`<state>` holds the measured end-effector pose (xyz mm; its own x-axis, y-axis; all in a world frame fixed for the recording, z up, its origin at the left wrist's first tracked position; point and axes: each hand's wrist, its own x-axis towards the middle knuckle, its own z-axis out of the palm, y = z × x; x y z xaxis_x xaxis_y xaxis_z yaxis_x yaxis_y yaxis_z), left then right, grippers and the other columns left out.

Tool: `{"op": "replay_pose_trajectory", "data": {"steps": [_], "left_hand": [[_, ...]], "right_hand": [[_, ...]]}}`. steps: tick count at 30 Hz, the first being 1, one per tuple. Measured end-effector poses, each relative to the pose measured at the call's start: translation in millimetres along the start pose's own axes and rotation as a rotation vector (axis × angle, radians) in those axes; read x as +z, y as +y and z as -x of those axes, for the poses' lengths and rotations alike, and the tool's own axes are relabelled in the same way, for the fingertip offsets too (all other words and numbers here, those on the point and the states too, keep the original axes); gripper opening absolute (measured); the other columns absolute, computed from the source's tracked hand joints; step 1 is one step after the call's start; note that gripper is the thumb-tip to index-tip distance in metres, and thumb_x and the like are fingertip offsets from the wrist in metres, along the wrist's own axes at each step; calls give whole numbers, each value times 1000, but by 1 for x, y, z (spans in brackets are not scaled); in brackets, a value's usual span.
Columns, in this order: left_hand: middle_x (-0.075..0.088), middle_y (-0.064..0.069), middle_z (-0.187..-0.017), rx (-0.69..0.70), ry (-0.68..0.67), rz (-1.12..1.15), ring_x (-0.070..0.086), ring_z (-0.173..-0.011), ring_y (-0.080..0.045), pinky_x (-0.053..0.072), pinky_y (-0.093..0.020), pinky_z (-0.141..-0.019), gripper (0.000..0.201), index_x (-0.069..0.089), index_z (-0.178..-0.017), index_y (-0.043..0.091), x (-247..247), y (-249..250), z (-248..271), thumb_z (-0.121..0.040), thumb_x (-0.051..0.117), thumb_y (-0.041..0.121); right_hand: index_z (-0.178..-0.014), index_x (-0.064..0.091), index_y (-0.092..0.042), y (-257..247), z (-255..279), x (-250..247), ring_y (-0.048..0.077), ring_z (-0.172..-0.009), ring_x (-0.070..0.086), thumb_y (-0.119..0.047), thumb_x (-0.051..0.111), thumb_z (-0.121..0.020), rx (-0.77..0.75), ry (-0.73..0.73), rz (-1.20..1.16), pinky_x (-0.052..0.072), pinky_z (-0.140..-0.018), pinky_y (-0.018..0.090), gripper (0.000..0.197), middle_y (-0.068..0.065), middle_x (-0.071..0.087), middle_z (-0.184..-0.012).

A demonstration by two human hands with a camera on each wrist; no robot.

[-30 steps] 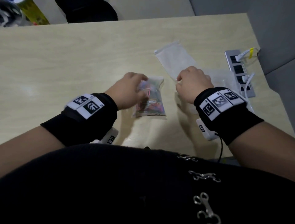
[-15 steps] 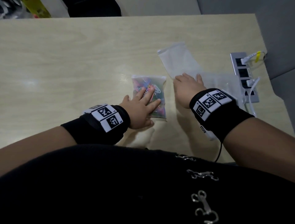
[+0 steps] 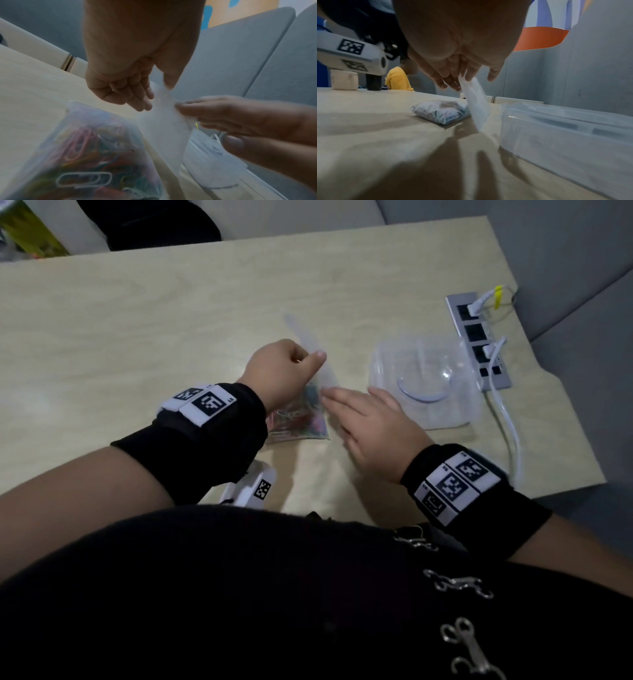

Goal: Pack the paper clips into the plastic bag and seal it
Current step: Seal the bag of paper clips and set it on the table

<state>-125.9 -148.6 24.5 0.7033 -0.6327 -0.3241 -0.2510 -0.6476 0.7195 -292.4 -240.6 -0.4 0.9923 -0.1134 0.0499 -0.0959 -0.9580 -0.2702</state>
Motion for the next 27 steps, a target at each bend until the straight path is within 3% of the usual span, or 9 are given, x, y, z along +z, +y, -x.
{"op": "replay_pose_trajectory", "data": {"steps": [2, 5, 8, 11, 14, 16, 20, 24, 27], "left_hand": [[72, -17, -94, 14, 38, -17, 60, -78, -27, 55, -44, -80, 28, 66, -90, 3, 5, 0, -1, -90, 59, 30], [71, -20, -93, 33, 58, -34, 55, -71, -26, 55, -48, -78, 23, 63, -89, -1, 12, 3, -1, -88, 57, 21], [70, -20, -96, 41, 74, -54, 54, -74, -26, 51, -44, -76, 23, 61, -91, -1, 16, 4, -2, -90, 55, 20], [69, -15, -93, 58, 85, -56, 56, -79, -27, 48, -41, -73, 21, 61, -92, 1, 20, 4, -3, -89, 56, 22], [58, 1, -78, 68, 83, -32, 52, -79, -22, 39, -29, -62, 16, 58, -89, 8, 23, 5, -3, -90, 58, 24], [53, 6, -76, 99, 89, -8, 50, -78, -18, 37, -24, -60, 14, 56, -89, 12, 24, 8, -2, -90, 59, 25], [54, 4, -76, 148, 95, 151, 50, -76, -19, 44, -37, -72, 20, 47, -75, 25, 22, 17, -2, -90, 60, 27], [63, -26, -94, 176, 68, 439, 61, -85, -40, 52, -53, -82, 18, 49, -77, 28, 21, 23, -5, -79, 62, 40], [56, -17, -89, 193, 15, 665, 56, -84, -27, 48, -38, -68, 13, 47, -82, 20, 22, 33, -8, -86, 59, 25]], "right_hand": [[-131, 55, -13, 1, 8, -1, 19, -116, 59, -11, 54, -86, -65, 15, -21, 40, -100, 41, 45, 1, 55, -137], [-129, 56, -16, 8, 17, -7, 17, -118, 57, -21, 51, -85, -64, 30, -45, 41, -97, 38, 44, -1, 57, -134], [-129, 47, -19, 27, 23, -13, 20, -124, 49, -39, 63, -83, 164, -18, -42, 35, -104, 40, 53, -2, 52, -134], [-145, 25, -15, 53, 24, -18, 24, -142, 27, -54, 67, -76, 453, -170, 73, 23, -116, 45, 90, 4, 31, -152], [-147, 25, -17, 68, 24, -17, 25, -139, 31, -52, 65, -79, 498, -264, 133, 23, -115, 46, 86, 5, 34, -149], [-144, 32, -17, 73, 23, -18, 26, -127, 42, -45, 64, -83, 483, -235, 121, 31, -108, 42, 74, 6, 45, -138], [-136, 40, -18, 76, 26, -22, 25, -122, 46, -42, 66, -83, 444, -172, 41, 34, -103, 41, 64, 5, 50, -131], [-123, 49, -12, 79, 37, -32, 14, -109, 48, -36, 70, -81, 406, 110, -214, 38, -98, 27, 52, -1, 51, -117], [-120, 50, -9, 82, 45, -39, 6, -102, 47, -30, 71, -83, 432, 294, -387, 38, -91, 11, 48, -6, 47, -112]]}}
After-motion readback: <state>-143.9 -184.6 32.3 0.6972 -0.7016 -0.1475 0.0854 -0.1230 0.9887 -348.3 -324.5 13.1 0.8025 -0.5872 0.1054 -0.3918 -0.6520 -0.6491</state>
